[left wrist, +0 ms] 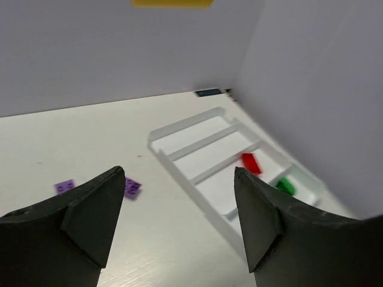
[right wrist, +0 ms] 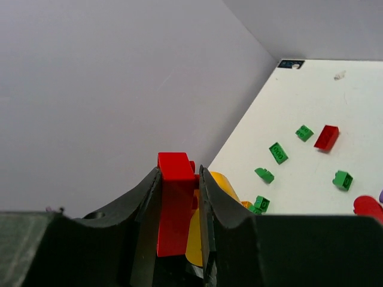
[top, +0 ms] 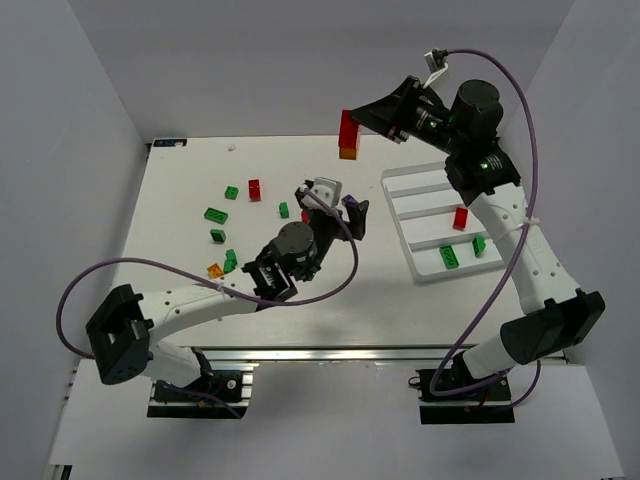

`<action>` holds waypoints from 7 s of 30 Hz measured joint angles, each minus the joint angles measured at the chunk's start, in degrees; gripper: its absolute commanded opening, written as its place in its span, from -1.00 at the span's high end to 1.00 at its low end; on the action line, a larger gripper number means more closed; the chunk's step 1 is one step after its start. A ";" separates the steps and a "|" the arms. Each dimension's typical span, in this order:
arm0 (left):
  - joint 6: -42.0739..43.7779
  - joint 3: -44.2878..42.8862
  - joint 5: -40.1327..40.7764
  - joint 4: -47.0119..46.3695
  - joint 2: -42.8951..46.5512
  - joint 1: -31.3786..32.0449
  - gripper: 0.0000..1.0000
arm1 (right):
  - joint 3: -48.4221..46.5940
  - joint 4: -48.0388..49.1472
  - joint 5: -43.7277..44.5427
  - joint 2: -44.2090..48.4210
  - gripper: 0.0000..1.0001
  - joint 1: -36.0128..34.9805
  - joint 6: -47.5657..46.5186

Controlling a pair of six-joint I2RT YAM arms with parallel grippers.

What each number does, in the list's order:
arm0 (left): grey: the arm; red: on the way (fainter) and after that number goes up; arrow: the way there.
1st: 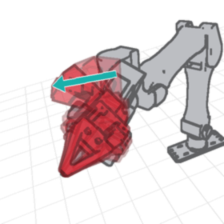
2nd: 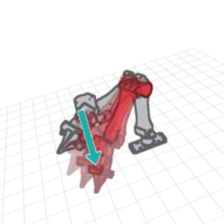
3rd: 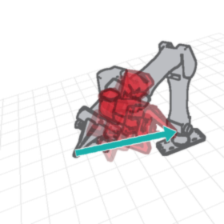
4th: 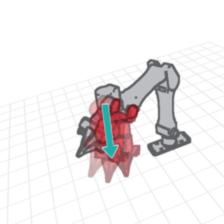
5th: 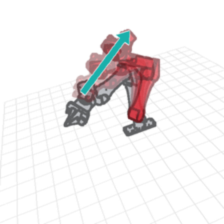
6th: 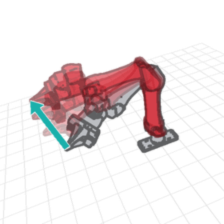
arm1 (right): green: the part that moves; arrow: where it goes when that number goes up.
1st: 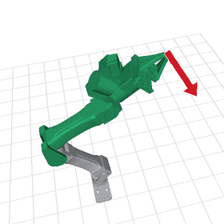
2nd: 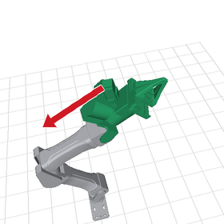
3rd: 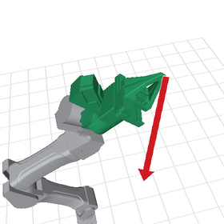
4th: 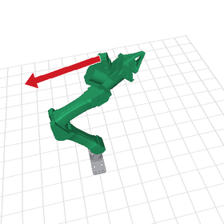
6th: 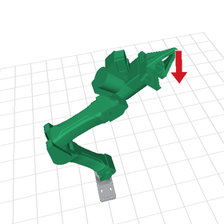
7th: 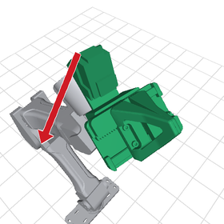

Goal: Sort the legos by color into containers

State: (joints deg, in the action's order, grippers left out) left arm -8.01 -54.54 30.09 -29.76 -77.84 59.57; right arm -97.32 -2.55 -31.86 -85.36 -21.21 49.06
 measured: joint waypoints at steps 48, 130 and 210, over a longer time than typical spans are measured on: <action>14.60 -5.51 9.29 -12.76 -6.01 3.91 0.50 | 19.63 -3.78 2.82 10.05 1.00 0.57 17.99; -21.77 4.74 -15.34 9.05 1.79 -1.62 0.92 | 31.45 -2.51 32.13 -14.49 -0.21 20.41 -58.62; -20.13 -26.60 -18.27 25.16 -22.16 -20.13 -0.16 | 28.20 -45.46 -29.18 5.38 0.07 29.94 -100.35</action>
State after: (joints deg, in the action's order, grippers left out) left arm -28.14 -81.14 11.81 -4.60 -100.01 39.44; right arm -69.12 -48.01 -61.04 -79.99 8.73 -51.29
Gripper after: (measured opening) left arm 0.448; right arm 0.492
